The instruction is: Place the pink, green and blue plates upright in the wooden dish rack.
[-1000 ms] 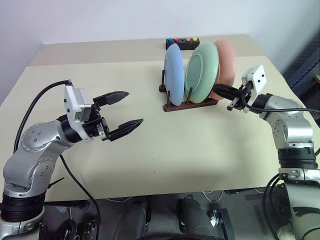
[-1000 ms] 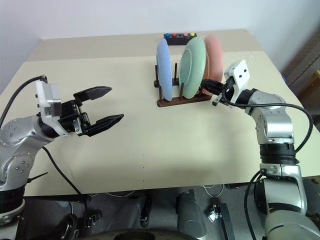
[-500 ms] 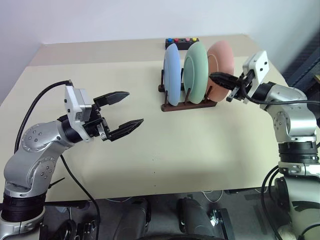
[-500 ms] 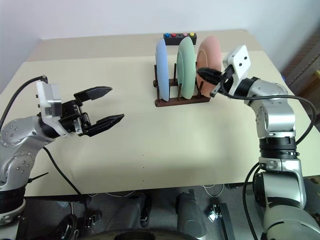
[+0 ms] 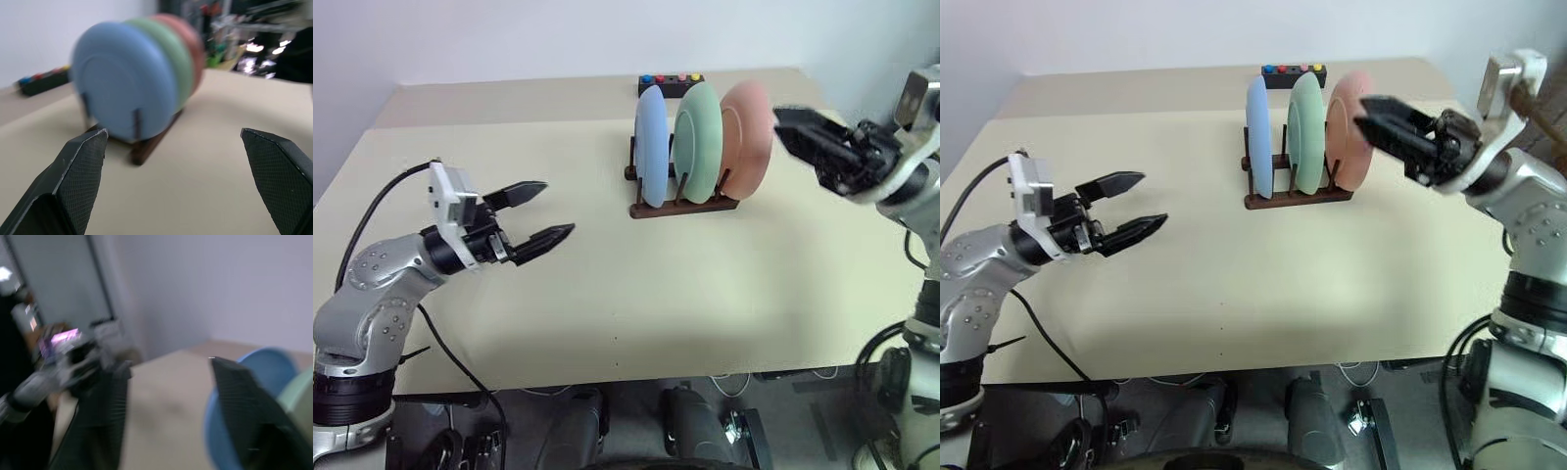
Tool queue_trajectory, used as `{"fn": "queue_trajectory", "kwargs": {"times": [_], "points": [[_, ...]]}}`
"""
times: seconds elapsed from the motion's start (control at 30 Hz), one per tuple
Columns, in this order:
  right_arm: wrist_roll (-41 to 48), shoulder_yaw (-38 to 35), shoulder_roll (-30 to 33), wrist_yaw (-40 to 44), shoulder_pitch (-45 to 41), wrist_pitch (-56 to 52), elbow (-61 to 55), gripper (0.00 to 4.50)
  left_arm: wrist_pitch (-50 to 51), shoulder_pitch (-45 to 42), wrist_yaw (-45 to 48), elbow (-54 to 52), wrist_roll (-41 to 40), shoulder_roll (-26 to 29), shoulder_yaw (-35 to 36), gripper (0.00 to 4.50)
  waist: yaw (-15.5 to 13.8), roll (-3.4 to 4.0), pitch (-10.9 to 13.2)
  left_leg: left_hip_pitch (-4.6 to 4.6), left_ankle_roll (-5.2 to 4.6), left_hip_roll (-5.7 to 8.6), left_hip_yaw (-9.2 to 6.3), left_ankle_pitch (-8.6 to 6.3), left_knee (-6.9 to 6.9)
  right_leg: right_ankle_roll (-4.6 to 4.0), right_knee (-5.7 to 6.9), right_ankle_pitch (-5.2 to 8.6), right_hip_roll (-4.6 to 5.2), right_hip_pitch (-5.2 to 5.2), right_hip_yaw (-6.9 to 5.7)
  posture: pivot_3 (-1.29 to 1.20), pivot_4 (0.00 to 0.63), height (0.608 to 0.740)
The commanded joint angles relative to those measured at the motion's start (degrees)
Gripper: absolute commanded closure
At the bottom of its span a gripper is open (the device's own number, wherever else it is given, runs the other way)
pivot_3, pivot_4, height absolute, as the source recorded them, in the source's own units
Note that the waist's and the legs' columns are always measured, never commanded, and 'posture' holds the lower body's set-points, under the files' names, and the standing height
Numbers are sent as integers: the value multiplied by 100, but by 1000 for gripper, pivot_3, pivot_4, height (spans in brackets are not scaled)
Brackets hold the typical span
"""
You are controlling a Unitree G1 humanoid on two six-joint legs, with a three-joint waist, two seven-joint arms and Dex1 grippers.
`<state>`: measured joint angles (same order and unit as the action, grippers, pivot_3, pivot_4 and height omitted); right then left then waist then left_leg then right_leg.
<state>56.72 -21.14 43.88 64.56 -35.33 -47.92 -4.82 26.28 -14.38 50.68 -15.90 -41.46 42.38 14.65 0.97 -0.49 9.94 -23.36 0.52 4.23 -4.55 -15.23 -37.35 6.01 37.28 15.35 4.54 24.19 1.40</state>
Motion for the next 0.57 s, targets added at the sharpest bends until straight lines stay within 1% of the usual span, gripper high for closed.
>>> {"fn": "queue_trajectory", "kwargs": {"times": [0.03,0.1,0.17,0.2,0.27,0.4,0.57], "points": [[-286,570,129,350,288,265,-764,37,-375,-187,191,325,227,144,247,0,-7,0,0,1,0,-1,0,0,1,0,1,0,0,0,0,0,150,740],[-619,919,115,455,547,553,-1029,37,-594,-287,292,514,376,180,270,0,-26,-1,-1,0,0,-1,0,0,0,0,1,0,0,1,-2,0,150,740],[-813,1064,88,505,725,801,-1101,37,-808,-384,345,658,533,181,242,0,-50,-1,-1,-4,0,1,1,0,-5,1,-1,0,4,2,-2,0,150,740],[-794,1040,53,483,769,846,-1086,37,-846,-413,354,694,560,160,206,0,-68,-1,-1,-4,0,3,1,0,-7,1,-2,-1,6,1,-2,0,150,740],[-1218,1128,-24,357,939,1356,-1152,37,-933,-474,393,774,626,87,96,0,-97,-2,0,-6,0,4,1,0,-11,1,-3,-1,8,1,-2,0,150,740],[-1569,1221,-96,123,1273,1786,-1604,37,-906,-683,680,808,587,26,-145,0,-151,-3,-1,-6,0,3,0,0,-11,1,-2,-1,7,2,-1,0,150,740],[-1732,1142,-79,-272,1605,1939,-1875,37,-1124,-1196,917,1280,716,-287,-451,0,-181,-4,-1,-6,0,4,-4,0,-21,1,-3,-1,6,-7,-3,0,150,740]]}}
